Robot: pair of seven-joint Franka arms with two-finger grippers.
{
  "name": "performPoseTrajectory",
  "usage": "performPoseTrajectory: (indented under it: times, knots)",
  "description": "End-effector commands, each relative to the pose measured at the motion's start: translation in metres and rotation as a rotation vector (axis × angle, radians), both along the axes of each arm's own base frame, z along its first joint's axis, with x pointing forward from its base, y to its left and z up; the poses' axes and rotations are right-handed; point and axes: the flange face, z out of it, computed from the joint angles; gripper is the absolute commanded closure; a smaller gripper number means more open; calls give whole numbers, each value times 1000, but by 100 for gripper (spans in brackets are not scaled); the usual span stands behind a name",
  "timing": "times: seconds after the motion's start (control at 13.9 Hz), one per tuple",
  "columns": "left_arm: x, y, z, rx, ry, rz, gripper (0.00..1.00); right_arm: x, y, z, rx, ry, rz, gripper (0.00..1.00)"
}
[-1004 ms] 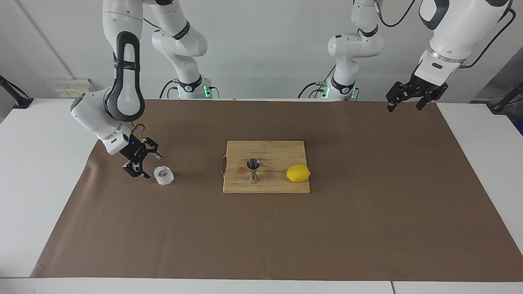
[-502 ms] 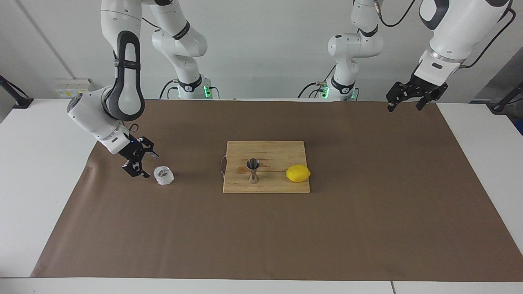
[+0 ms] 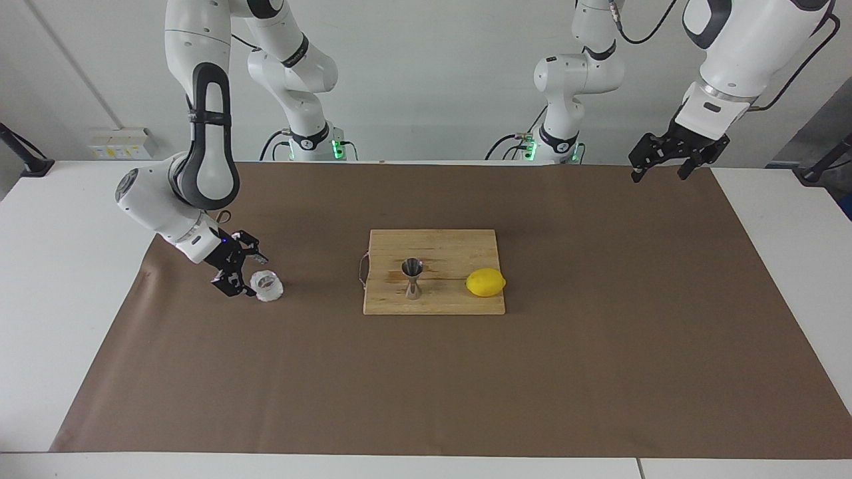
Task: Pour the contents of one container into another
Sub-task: 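Close the right gripper on the white cup and lift it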
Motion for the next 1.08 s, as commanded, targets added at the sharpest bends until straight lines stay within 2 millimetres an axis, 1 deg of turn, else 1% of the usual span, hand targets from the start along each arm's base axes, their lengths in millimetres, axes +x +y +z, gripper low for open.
performPoseTrajectory:
  times: [0.0,0.14,0.22,0.43,0.57,0.65,0.79,0.86,1.0]
  knots:
    - [-6,3,3,16,4,2,0,8,-2,-1,27,-7,12,0]
    - [-6,3,3,16,6,2,0,8,1,-11,45,4,5,0]
    - [-6,3,3,16,4,2,0,10,6,-11,58,-5,11,0]
    - [-6,3,3,16,4,2,0,12,12,-12,70,-8,16,0]
    - [-6,3,3,16,6,2,0,12,13,-12,75,-8,13,0]
    - [-6,3,3,16,4,2,0,12,13,-12,75,-8,13,9]
    - [-6,3,3,16,6,2,0,13,13,-11,74,-9,11,59]
    - [-6,3,3,16,4,2,0,14,13,-9,74,-13,9,78]
    - [-6,3,3,16,4,2,0,17,17,-3,77,-22,1,93]
